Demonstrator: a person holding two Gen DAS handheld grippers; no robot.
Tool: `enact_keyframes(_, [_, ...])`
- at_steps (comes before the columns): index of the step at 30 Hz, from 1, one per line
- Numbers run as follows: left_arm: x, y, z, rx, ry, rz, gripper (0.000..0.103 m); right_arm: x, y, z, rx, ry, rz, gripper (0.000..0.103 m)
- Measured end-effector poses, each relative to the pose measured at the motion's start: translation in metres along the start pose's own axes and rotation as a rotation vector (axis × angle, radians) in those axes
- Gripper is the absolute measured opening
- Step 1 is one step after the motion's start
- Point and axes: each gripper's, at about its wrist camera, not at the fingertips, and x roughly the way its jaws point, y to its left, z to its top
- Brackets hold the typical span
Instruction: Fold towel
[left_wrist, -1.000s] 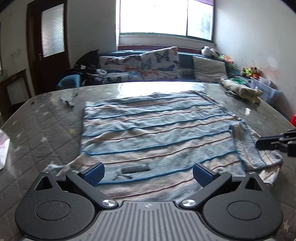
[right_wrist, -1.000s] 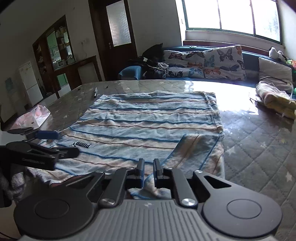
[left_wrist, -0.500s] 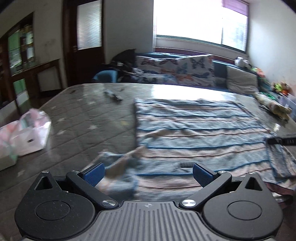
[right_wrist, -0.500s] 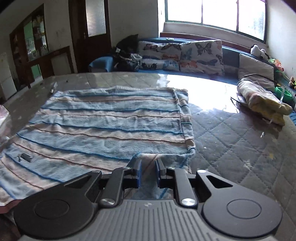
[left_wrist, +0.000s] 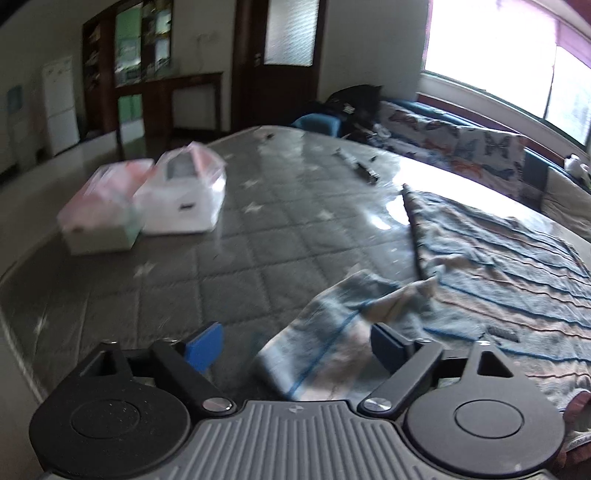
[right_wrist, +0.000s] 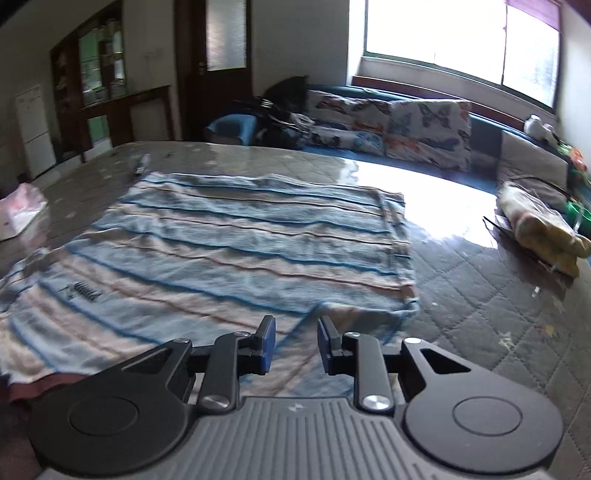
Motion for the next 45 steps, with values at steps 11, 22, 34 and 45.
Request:
enact_keyframes(11, [-0.001, 0.01, -0.01, -0.069, 0.041, 0.023, 0.063, -0.02, 0.03, -0.019, -0.082, 0.012, 0.092, 0.037])
enact_keyframes(22, [-0.007, 0.01, -0.004, -0.085, -0.017, -0.044, 0.009, -0.016, 0.052, -0.036, -0.123, 0.041, 0.139, 0.058])
enact_keyframes(34, [-0.033, -0.001, 0.011, -0.125, -0.089, -0.207, 0.006, -0.016, 0.057, -0.043, -0.144, 0.04, 0.141, 0.067])
enact_keyframes(45, [-0.048, -0.097, 0.014, 0.072, -0.076, -0.602, 0.007, -0.017, 0.058, -0.043, -0.143, 0.036, 0.138, 0.067])
